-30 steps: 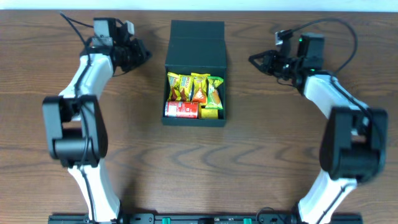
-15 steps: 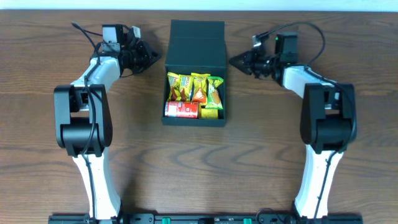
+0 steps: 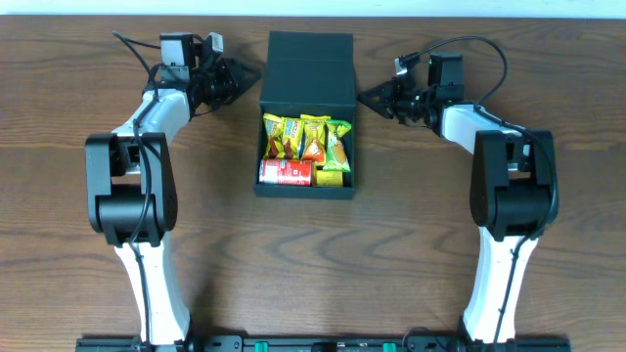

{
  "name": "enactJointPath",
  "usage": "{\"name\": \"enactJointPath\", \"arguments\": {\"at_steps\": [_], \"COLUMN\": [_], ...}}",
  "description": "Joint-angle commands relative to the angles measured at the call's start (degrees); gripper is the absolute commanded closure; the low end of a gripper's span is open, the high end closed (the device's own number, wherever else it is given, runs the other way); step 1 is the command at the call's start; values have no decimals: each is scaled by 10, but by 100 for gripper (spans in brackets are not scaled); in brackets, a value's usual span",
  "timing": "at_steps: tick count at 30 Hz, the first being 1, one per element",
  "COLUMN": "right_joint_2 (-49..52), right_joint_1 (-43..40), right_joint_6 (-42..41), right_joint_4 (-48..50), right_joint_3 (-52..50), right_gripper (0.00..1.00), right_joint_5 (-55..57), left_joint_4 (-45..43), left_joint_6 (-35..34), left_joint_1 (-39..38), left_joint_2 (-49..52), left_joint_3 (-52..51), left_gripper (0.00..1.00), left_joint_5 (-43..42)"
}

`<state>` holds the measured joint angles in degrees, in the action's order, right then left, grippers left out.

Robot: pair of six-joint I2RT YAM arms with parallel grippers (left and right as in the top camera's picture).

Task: Pack container
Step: 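Grasp the lid edges with the left and right grippers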

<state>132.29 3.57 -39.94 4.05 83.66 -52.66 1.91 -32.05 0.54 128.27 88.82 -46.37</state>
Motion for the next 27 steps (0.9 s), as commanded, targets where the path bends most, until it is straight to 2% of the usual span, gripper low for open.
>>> {"name": "enactJointPath", "arguments": {"at_steps": [1, 3, 4, 14, 19, 27], "right_joint_2": [11, 14, 16, 38, 38, 38], "right_joint_1": [2, 2, 2, 6, 18, 35], "right_joint_6": [-3, -3, -3, -18, -38, -38], "right_joint_4": [1, 1, 1, 33, 56, 58], "right_joint_3": [9, 9, 9, 9, 11, 27], "right_gripper": [98, 98, 98, 98, 98, 98], "right_joint_5": [17, 26, 28, 30, 44, 63], "left_joint_4": [0, 7, 11, 33, -8, -21], "left_joint_6": [3, 3, 3, 2, -54, -57], "left_joint_1": [-1, -1, -2, -25, -29, -29], "left_joint_2": [14, 14, 14, 21, 56, 61], "left_joint_3": [12, 12, 12, 11, 11, 11], "left_gripper": [83, 94, 94, 94, 94, 94], "left_joint_5": [-6, 5, 12, 95, 78, 80]}}
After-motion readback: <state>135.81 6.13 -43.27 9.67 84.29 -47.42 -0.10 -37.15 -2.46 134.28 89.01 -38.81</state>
